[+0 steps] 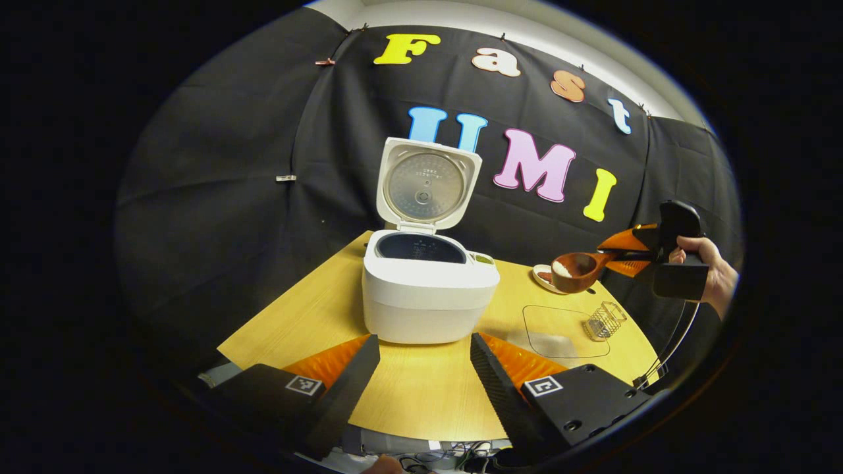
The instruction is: Close the left gripper, press the button to open the rice cooker; take a wooden spoon from the chopstick holder with the right hand, scoop a spoonful of rice and pour it into the rice cooker, then put the wooden spoon back into the chopstick holder.
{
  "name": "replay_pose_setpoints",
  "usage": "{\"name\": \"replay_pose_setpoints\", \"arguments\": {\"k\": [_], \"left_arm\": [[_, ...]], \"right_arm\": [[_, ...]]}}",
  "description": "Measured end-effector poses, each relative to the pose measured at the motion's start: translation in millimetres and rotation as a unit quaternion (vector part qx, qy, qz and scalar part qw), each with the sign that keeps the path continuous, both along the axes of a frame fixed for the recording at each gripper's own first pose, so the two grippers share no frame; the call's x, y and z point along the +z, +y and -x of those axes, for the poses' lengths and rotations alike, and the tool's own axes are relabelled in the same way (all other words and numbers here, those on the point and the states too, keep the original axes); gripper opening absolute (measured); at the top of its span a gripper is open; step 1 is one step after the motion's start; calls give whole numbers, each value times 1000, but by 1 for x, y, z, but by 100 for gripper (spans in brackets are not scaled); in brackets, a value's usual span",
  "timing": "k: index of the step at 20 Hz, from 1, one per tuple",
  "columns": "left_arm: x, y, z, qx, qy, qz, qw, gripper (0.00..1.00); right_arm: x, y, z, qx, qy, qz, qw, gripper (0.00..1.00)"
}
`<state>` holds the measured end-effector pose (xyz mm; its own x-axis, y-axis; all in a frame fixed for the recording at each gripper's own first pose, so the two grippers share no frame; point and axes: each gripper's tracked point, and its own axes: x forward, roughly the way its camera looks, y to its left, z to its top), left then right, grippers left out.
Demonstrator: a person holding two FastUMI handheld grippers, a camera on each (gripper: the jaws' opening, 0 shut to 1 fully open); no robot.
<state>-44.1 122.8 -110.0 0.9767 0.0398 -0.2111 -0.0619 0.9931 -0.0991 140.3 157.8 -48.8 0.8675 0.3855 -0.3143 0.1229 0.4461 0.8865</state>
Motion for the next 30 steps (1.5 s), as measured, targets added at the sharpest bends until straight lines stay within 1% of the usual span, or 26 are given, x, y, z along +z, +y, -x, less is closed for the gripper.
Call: {"name": "replay_pose_setpoints", "arguments": {"k": [5,10,12,15,18,20,22,25,27,30], "left_arm": [[-5,13,5,18,6,18,1000,95],[-5,8,5,23,8,43,999,95],[-4,4,4,24,6,49,999,95],[-3,6,2,24,7,52,998,95],[-2,14,-3,30,9,55,998,95],[-1,24,-9,37,10,54,998,95],[1,35,-11,47,9,55,997,95],[3,49,-11,59,6,57,997,95],[2,52,-11,65,8,57,996,95],[-4,56,-10,69,15,65,995,95]], "right_arm": [[24,41,-22,19,-14,-11,1000,16],[37,86,-49,37,-24,-9,999,16],[39,109,-57,51,-33,3,998,16],[38,143,-69,68,-55,43,995,16],[33,176,-73,87,-53,41,994,16],[26,193,-81,94,-52,50,993,16],[18,209,-88,102,-65,85,989,16],[18,226,-96,104,-105,141,979,16],[16,238,-100,110,-127,174,970,16],[13,255,-100,126,-158,223,954,16]]}}
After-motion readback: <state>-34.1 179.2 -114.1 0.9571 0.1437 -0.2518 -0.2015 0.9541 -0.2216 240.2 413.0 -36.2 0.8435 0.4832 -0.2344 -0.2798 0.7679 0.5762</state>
